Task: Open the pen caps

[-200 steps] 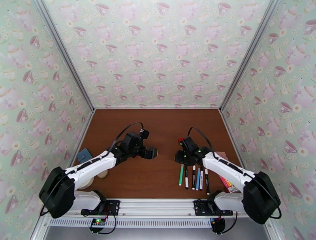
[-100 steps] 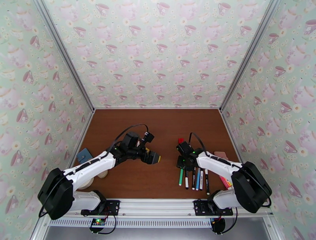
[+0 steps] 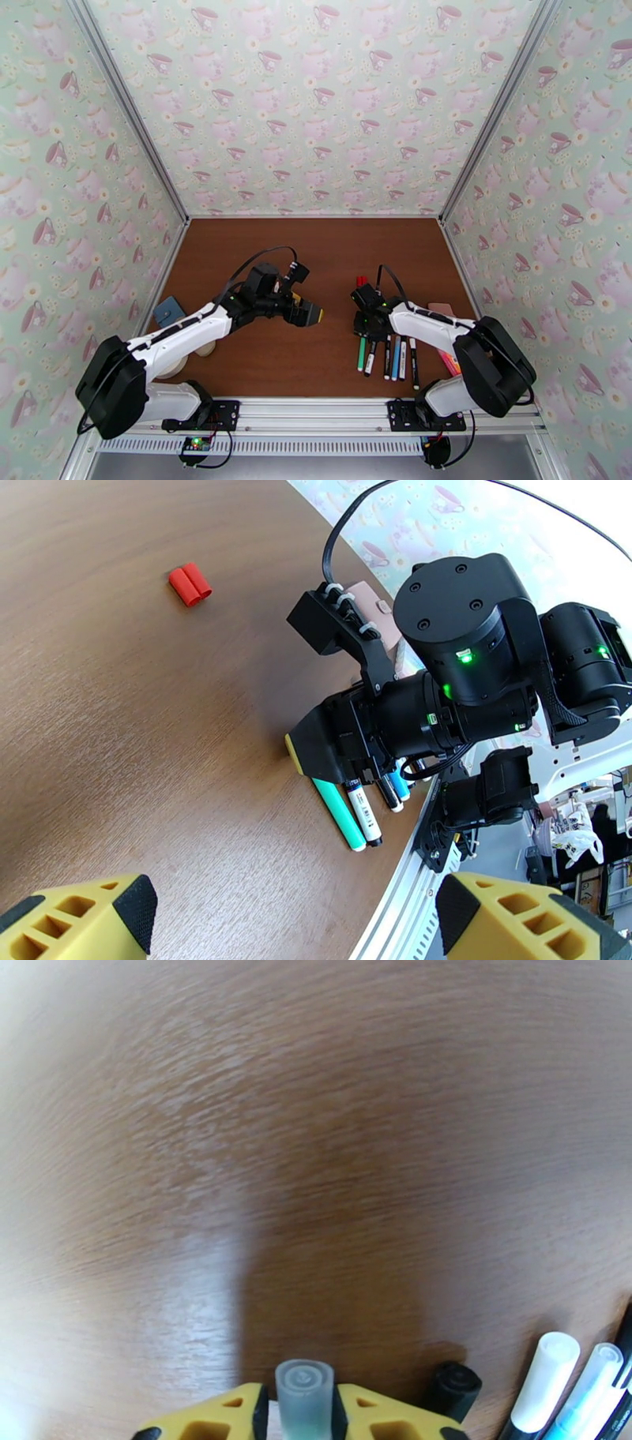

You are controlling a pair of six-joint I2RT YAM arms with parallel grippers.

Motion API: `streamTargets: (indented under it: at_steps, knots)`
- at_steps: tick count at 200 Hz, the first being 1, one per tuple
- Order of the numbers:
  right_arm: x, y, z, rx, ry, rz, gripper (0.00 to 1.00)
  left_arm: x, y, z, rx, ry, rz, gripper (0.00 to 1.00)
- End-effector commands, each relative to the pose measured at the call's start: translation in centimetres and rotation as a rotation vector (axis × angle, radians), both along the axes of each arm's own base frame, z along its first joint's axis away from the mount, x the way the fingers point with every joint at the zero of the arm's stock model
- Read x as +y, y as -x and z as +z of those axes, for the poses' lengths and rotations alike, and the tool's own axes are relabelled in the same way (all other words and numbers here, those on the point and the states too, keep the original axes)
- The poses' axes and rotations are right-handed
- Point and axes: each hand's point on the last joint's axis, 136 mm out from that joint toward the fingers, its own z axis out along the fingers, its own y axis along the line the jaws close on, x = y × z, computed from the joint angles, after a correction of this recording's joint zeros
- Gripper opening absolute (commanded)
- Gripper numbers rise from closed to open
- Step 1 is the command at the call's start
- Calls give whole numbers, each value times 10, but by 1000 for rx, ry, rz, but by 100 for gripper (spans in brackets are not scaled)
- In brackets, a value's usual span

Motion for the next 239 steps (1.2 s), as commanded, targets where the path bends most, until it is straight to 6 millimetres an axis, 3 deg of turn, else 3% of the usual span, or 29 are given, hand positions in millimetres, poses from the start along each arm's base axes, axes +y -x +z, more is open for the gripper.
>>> streamTargets:
  at_steps: [1,42,102,152,193,215,239]
  knots:
    - [9,-12,-2,-52,-18,6,22,-2,-5,6,-17,25,29,100]
    - [25,-30,28,-158,-99,32,16,1,-9,12,-12,65,88,100]
    - [70,-62,104,-346,-334,103,13,-3,-3,9,28,108,76,100]
    - [105,-79,162,-455,-561,121,13,-9,-14,4,105,167,151,96]
    - [120,-82,189,-506,-688,132,13,-20,-21,12,140,240,149,86]
    - [124,-82,197,-525,-740,133,13,-23,-22,10,143,242,140,76]
    - [128,-81,202,-541,-785,137,13,-32,-21,9,161,250,95,72]
